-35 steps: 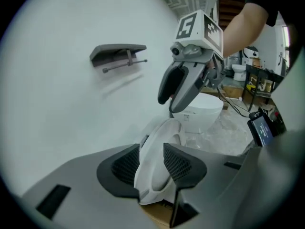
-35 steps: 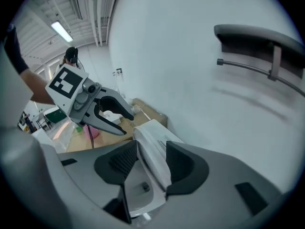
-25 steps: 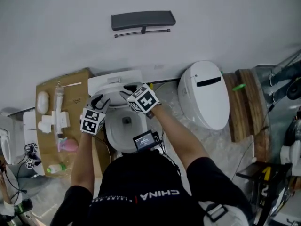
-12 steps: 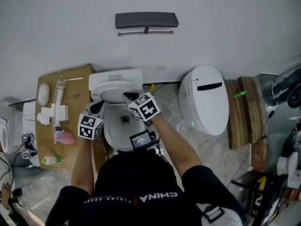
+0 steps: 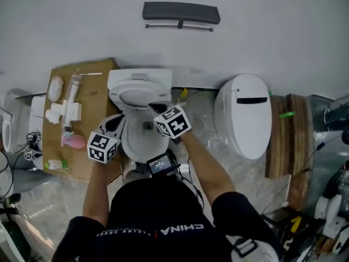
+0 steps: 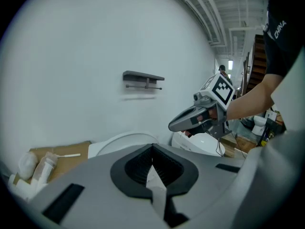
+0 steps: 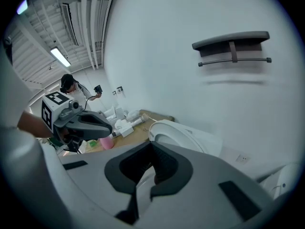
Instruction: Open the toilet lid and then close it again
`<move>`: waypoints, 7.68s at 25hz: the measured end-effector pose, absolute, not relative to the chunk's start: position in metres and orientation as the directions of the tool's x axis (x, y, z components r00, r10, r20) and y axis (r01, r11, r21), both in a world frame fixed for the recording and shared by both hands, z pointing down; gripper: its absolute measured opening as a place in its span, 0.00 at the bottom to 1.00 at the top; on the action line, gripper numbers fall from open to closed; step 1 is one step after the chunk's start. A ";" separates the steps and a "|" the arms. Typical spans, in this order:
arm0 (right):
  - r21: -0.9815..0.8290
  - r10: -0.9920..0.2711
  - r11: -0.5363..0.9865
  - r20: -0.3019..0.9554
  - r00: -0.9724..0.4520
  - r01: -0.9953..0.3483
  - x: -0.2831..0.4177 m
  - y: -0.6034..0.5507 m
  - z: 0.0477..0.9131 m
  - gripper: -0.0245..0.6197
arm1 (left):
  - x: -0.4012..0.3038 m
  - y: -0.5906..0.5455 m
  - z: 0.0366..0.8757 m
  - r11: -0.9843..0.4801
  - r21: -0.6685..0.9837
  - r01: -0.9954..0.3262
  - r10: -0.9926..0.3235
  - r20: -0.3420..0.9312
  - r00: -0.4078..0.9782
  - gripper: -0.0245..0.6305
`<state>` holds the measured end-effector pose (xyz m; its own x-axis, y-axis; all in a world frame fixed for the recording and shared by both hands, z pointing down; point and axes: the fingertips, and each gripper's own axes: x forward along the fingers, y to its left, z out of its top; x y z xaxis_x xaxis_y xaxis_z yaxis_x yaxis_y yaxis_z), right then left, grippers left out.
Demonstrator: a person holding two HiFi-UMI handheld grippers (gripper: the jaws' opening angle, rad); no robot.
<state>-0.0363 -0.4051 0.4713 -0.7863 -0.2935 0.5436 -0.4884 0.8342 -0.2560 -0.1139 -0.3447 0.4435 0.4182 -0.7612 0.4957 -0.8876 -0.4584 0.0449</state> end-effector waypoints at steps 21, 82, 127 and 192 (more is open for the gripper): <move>-0.144 -0.470 0.752 0.566 -0.677 -0.643 -0.028 -0.216 0.469 0.06 | -0.175 -0.104 0.461 -0.555 0.102 -0.826 -0.712 0.455 0.535 0.05; -0.087 -0.461 0.797 0.552 -0.695 -0.598 0.032 0.022 0.443 0.06 | -0.060 0.047 0.432 -0.598 0.080 -0.797 -0.702 0.427 0.570 0.05; -0.129 -0.515 0.703 0.587 -0.625 -0.700 0.007 -0.189 0.471 0.06 | -0.104 -0.178 0.459 -0.661 0.091 -0.745 -0.643 0.444 0.625 0.05; 0.126 -0.350 0.923 0.668 -0.656 -0.364 -0.092 -0.513 0.534 0.23 | -0.170 -0.503 0.521 -0.703 -0.205 -0.682 -0.640 0.599 0.480 0.26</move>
<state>-0.0916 -0.5127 0.5340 -0.6563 -0.3504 0.6682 -0.3641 0.9228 0.1264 -0.1696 -0.5032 0.5211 0.4804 -0.6405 0.5992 -0.6816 -0.7026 -0.2045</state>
